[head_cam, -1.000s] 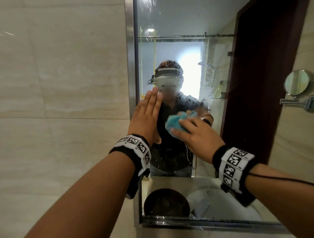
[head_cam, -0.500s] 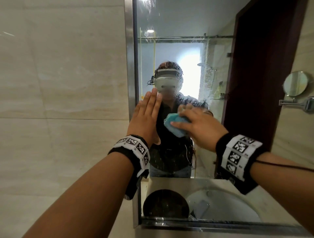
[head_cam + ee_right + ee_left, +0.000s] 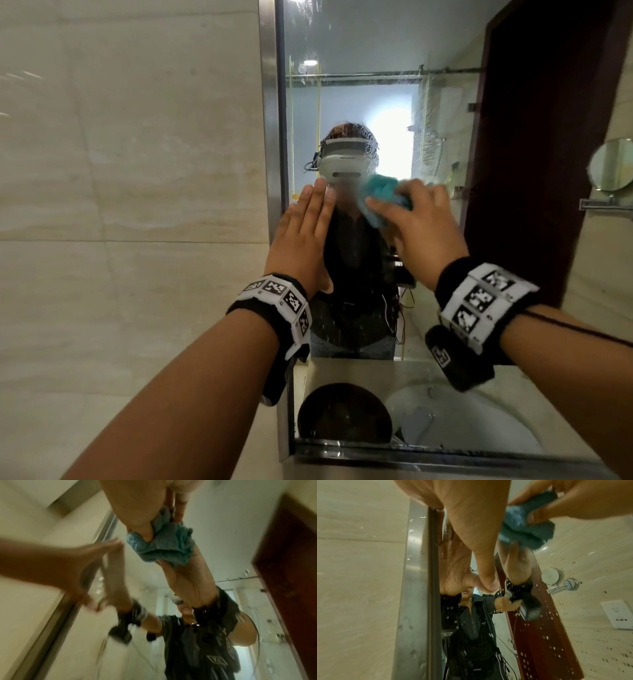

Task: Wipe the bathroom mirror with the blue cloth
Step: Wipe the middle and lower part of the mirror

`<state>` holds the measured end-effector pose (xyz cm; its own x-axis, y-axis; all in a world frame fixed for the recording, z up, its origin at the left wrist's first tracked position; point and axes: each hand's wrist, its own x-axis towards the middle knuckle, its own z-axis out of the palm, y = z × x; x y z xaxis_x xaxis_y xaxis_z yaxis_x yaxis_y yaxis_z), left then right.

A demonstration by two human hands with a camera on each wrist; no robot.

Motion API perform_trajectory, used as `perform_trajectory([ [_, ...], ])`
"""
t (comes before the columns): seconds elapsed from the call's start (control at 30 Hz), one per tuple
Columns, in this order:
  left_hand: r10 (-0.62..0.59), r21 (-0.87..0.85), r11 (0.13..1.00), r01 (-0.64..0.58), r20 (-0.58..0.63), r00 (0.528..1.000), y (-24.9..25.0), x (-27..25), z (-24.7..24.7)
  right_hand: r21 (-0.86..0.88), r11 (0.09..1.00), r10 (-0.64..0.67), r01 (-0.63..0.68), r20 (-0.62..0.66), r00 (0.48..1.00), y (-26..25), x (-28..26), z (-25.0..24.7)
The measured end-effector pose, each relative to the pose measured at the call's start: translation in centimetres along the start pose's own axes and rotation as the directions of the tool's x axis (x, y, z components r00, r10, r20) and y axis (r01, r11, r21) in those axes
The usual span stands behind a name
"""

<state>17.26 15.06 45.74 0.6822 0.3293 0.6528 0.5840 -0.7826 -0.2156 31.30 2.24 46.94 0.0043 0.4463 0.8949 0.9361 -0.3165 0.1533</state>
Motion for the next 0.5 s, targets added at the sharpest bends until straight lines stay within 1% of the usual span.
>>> perform_trajectory([
  [0.03, 0.000, 0.003, 1.000, 0.000, -0.002, 1.000, 0.0, 0.0, 0.0, -0.043, 0.995, -0.092, 0.094, 0.054, 0.994, -0.6, -1.6, 0.8],
  [0.07, -0.001, 0.007, 1.000, 0.001, -0.006, 1.000, 0.0, 0.0, 0.0, -0.070, 0.977, -0.191, 0.202, 0.137, 0.972, -1.1, -3.5, 1.5],
  [0.1, -0.003, 0.011, 1.000, 0.003, -0.004, 1.000, 0.1, 0.0, 0.0, -0.070, 0.959, -0.253, 0.275, 0.227, 0.941, -1.4, -5.0, 1.8],
  [0.13, -0.005, 0.014, 1.000, 0.005, -0.001, 1.000, 0.1, 0.0, 0.0, -0.055, 0.952, -0.275, 0.302, 0.285, 0.918, -1.3, -5.5, 1.6],
  [0.17, -0.005, 0.017, 1.000, 0.005, 0.000, 1.000, 0.1, 0.0, 0.1, -0.034, 0.954, -0.276, 0.299, 0.298, 0.914, -1.1, -4.9, 1.0],
  [0.2, -0.003, 0.019, 1.000, 0.003, -0.001, 1.000, 0.0, 0.0, 0.1, -0.021, 0.966, -0.243, 0.258, 0.270, 0.932, -0.8, -3.8, 0.6],
  [0.27, 0.007, 0.011, 1.000, -0.007, 0.005, 1.000, 0.1, 0.0, 0.0, 0.034, 0.997, -0.072, 0.066, 0.191, 0.979, -0.5, -1.5, -0.3],
  [0.3, 0.007, 0.006, 1.000, -0.008, 0.005, 1.000, 0.1, 0.0, 0.1, 0.057, 0.998, 0.013, -0.022, 0.156, 0.988, -0.5, -1.1, -0.2],
  [0.33, 0.005, 0.006, 1.000, -0.005, 0.001, 1.000, 0.1, 0.0, 0.1, 0.067, 0.996, 0.053, -0.061, 0.121, 0.991, -0.7, -1.4, 0.2],
  [0.37, 0.005, 0.011, 1.000, -0.005, -0.003, 1.000, 0.1, 0.0, 0.1, 0.056, 0.997, 0.043, -0.050, 0.117, 0.992, -1.0, -2.4, 0.7],
  [0.4, 0.008, 0.017, 1.000, -0.008, -0.002, 1.000, 0.1, 0.1, 0.1, 0.041, 0.999, -0.009, 0.003, 0.142, 0.990, -1.4, -3.8, 1.4],
  [0.43, 0.010, 0.019, 1.000, -0.010, 0.000, 1.000, 0.1, 0.1, 0.1, 0.022, 0.996, -0.088, 0.085, 0.198, 0.976, -1.7, -5.2, 1.9],
  [0.47, 0.011, 0.018, 1.000, -0.011, 0.003, 1.000, 0.0, 0.0, 0.2, 0.008, 0.987, -0.159, 0.163, 0.272, 0.949, -1.7, -6.3, 2.1],
  [0.5, 0.012, 0.015, 1.000, -0.012, 0.004, 1.000, 0.0, 0.0, 0.2, 0.003, 0.977, -0.204, 0.214, 0.313, 0.927, -1.6, -6.4, 1.8],
])
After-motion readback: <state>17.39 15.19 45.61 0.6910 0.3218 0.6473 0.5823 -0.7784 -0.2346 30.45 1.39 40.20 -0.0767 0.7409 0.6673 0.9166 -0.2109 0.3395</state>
